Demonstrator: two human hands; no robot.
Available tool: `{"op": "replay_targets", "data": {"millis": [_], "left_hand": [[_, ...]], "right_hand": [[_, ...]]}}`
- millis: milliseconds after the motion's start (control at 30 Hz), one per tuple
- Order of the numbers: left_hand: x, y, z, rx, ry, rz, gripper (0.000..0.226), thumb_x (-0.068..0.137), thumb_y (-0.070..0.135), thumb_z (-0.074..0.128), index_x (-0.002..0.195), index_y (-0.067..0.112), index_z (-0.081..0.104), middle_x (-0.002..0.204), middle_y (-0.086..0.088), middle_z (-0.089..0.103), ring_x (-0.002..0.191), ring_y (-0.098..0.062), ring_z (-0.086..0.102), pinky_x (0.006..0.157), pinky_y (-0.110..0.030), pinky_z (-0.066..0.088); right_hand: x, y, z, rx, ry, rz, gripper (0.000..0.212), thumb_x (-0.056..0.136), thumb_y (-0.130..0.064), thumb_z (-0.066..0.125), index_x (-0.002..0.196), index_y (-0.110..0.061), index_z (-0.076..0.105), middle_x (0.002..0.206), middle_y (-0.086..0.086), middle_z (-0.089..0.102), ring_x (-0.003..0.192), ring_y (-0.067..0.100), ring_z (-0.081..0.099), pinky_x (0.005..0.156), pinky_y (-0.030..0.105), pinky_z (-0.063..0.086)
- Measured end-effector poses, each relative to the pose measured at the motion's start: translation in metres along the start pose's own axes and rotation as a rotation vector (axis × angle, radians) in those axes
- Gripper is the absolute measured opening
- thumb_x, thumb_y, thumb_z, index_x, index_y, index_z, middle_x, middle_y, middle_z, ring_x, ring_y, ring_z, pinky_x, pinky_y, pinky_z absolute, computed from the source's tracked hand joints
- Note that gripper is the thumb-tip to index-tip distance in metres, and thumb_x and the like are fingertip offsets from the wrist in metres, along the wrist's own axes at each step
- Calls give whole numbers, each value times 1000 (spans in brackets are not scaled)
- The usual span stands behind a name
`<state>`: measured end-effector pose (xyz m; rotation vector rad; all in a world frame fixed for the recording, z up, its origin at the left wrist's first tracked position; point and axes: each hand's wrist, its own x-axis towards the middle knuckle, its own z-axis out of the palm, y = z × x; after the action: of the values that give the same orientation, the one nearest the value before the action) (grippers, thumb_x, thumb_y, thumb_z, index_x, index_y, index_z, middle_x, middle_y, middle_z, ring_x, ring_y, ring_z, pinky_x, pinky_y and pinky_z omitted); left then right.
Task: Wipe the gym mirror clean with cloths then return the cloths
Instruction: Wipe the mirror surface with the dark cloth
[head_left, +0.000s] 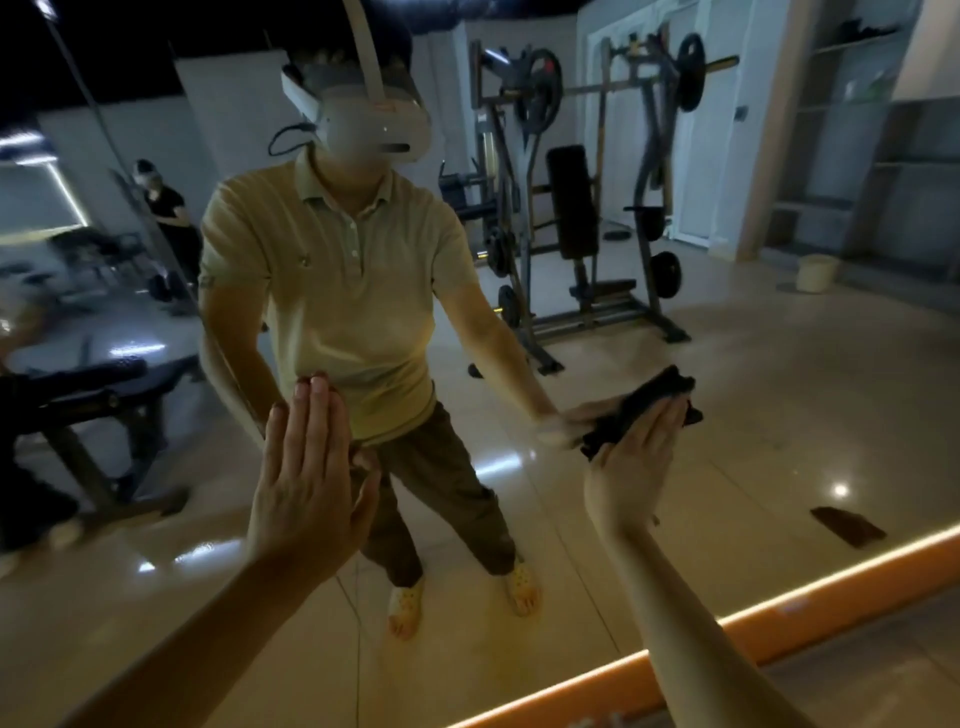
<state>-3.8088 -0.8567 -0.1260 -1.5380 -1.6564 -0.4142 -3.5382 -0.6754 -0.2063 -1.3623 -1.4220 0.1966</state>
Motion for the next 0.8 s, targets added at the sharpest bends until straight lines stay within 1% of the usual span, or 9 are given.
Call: {"op": "replay_targets", "data": {"millis": [67, 133, 233, 333, 467, 600, 667, 733, 800], "left_hand": [[0, 0, 3, -5, 8, 5, 91, 101, 46, 44, 164, -4, 2, 173, -25, 0, 161, -40, 4, 131, -53, 4], [0, -1, 4, -2, 23, 9, 91, 101, 43, 48, 164, -5, 4, 173, -24, 1, 161, -40, 5, 131, -54, 7], [-1, -5, 7, 25, 42, 26, 86, 105, 44, 45, 164, -6, 7, 173, -24, 0, 161, -40, 6, 131, -54, 8], [-2, -8, 10, 21, 39, 30, 86, 104, 44, 44, 164, -6, 8, 173, -24, 1, 161, -40, 7, 131, -55, 9], [-2, -9, 12, 13, 47, 23, 85, 104, 44, 44, 164, -6, 8, 174, -23, 0, 161, -40, 6, 131, -53, 6], [-2, -8, 12, 5, 75, 28, 83, 105, 41, 45, 164, -5, 8, 174, -23, 1, 161, -40, 7, 131, -53, 8], [-1, -8, 12, 4, 78, 27, 84, 104, 40, 46, 164, -5, 7, 174, -23, 0, 161, -40, 7, 131, -53, 8], [-1, -8, 13, 11, 77, 33, 85, 104, 40, 47, 164, -6, 7, 174, -23, 0, 161, -40, 6, 131, -53, 7], [-2, -10, 14, 30, 67, 47, 88, 103, 43, 47, 163, -7, 7, 173, -24, 0, 161, -41, 5, 131, -52, 6]], "right_hand": [[-33, -36, 17, 62, 52, -22, 64, 101, -7, 37, 159, 12, 15, 168, 31, 11, 158, 45, 11, 128, 58, 17], [-89, -70, 43, 100, 8, -158, 70, 100, -13, 41, 162, 6, 13, 171, 25, 8, 160, 40, 9, 131, 51, 11], [-152, -83, 63, 42, -198, -544, 88, 96, -24, 53, 166, -8, 3, 174, 14, -1, 161, 33, 3, 131, 42, -1], [-127, -47, 53, -103, -305, -869, 84, 97, -24, 60, 165, -10, 14, 174, 13, 4, 161, 30, 9, 132, 41, 1], [-64, -3, 28, -170, -196, -555, 97, 80, -12, 78, 160, -3, 24, 167, 19, 25, 156, 35, 22, 131, 39, 3], [-30, -14, 24, 113, 35, 7, 89, 84, 9, 51, 163, 1, 11, 171, 24, 12, 159, 39, 11, 130, 53, 15], [-44, -51, 38, 220, 121, 156, 85, 83, 7, 41, 162, 2, 11, 170, 25, 12, 159, 41, 12, 127, 60, 20], [-92, -86, 58, 219, 99, -57, 68, 98, -6, 33, 163, 0, 15, 170, 25, 15, 159, 40, 14, 128, 56, 17], [-147, -102, 74, 158, -80, -459, 58, 109, -21, 33, 164, -9, 21, 173, 16, 13, 160, 34, 15, 130, 49, 14]]}}
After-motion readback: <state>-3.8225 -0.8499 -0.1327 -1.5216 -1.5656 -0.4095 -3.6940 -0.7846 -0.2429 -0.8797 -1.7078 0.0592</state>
